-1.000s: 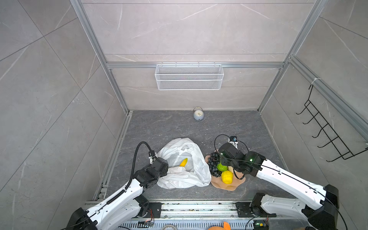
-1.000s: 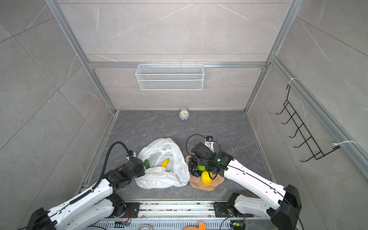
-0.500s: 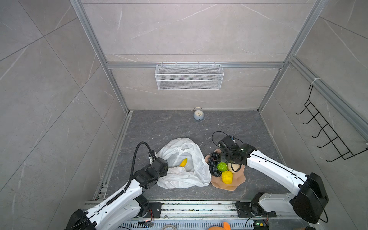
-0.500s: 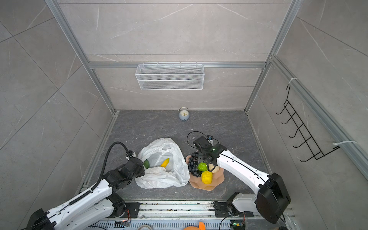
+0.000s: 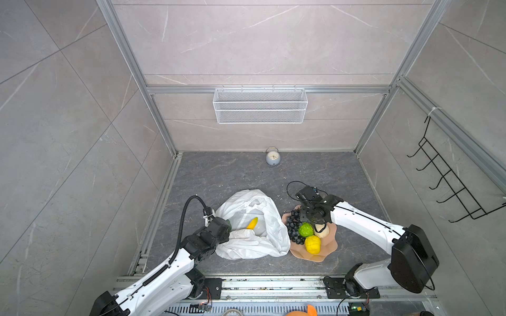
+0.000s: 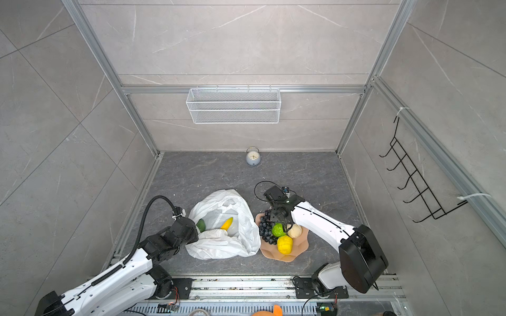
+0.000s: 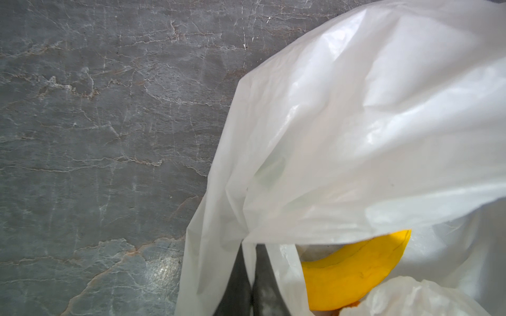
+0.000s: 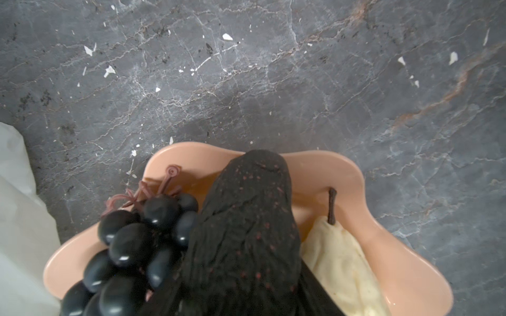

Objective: Take the fake fruits out of the plastic bag
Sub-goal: 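Lower the dark avocado into the pink bowl and open the right gripper, then move the right gripper back over the bag opening and lower it inside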

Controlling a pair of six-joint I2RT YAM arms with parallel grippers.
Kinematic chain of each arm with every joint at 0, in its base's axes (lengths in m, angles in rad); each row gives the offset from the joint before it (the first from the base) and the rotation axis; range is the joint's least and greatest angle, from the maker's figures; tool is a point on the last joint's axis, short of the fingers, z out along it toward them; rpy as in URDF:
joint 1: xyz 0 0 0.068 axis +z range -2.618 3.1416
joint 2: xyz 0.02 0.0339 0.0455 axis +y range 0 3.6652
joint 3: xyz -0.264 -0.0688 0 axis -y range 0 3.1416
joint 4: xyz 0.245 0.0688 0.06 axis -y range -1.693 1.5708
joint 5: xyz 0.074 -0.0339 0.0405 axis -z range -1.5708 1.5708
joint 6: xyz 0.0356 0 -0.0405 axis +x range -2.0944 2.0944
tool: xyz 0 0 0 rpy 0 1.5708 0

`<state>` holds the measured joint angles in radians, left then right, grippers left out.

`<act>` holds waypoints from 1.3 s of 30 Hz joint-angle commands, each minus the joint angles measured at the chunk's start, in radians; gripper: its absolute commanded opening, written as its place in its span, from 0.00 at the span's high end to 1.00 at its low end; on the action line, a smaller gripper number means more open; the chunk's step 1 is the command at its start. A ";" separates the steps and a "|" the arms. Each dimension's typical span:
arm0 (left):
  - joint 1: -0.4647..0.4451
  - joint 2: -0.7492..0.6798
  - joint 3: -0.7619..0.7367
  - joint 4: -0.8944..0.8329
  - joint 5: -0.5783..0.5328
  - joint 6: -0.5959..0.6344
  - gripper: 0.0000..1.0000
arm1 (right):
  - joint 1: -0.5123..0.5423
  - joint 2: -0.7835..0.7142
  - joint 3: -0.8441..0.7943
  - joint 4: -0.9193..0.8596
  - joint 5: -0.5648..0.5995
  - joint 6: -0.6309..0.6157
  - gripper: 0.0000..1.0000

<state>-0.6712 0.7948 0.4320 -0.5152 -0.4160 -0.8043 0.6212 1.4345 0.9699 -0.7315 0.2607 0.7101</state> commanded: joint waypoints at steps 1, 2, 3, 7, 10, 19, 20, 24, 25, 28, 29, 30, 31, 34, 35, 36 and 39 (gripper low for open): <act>0.004 -0.016 -0.009 -0.012 -0.008 -0.004 1.00 | -0.002 0.003 -0.027 -0.014 -0.016 0.001 0.48; 0.004 -0.016 -0.009 -0.010 -0.008 -0.002 1.00 | -0.003 0.004 -0.033 -0.014 -0.013 0.005 0.48; 0.005 -0.013 -0.008 -0.009 -0.007 -0.001 1.00 | -0.003 0.007 -0.034 -0.017 -0.012 0.006 0.48; 0.004 0.001 -0.003 -0.003 -0.005 0.004 1.00 | -0.003 0.002 -0.039 -0.024 -0.005 0.010 0.47; 0.005 0.008 -0.001 -0.003 -0.003 0.004 1.00 | -0.003 -0.017 -0.045 -0.019 -0.003 0.018 0.44; 0.005 0.011 0.006 -0.006 -0.006 0.010 1.00 | -0.002 -0.062 -0.036 -0.019 -0.002 0.005 0.33; 0.005 0.014 0.007 -0.006 -0.006 0.010 1.00 | -0.001 -0.065 -0.033 -0.023 0.001 0.004 0.32; 0.004 0.020 0.017 -0.006 -0.006 0.019 1.00 | -0.002 -0.084 -0.023 -0.040 0.012 0.002 0.30; 0.004 0.021 0.019 -0.008 -0.006 0.023 1.00 | -0.001 -0.094 -0.020 -0.046 0.018 0.000 0.29; 0.005 0.026 0.027 -0.005 0.001 0.033 1.00 | 0.004 -0.137 -0.005 -0.073 0.044 -0.003 0.29; 0.005 0.026 0.029 -0.004 0.006 0.035 1.00 | 0.011 -0.157 0.001 -0.078 0.052 -0.007 0.29; 0.004 0.027 0.032 -0.002 0.010 0.038 1.00 | 0.022 -0.173 0.010 -0.084 0.059 -0.010 0.29; 0.004 0.029 0.034 -0.002 0.015 0.041 1.00 | 0.036 -0.187 0.020 -0.090 0.067 -0.011 0.29; 0.004 0.039 0.038 0.014 0.047 0.057 1.00 | 0.115 -0.225 0.056 -0.083 0.083 -0.022 0.31; 0.004 0.049 0.044 0.012 0.053 0.066 1.00 | 0.155 -0.236 0.066 -0.062 0.083 -0.030 0.32; 0.004 0.061 0.054 0.001 0.052 0.072 1.00 | 0.200 -0.244 0.074 -0.036 0.081 -0.035 0.32; 0.002 0.093 0.084 -0.046 0.056 0.066 1.00 | 0.341 -0.222 0.100 0.064 0.050 -0.040 0.34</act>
<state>-0.6716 0.8707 0.4652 -0.5251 -0.3790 -0.7628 0.8719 1.2022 1.0351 -0.7483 0.3233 0.6937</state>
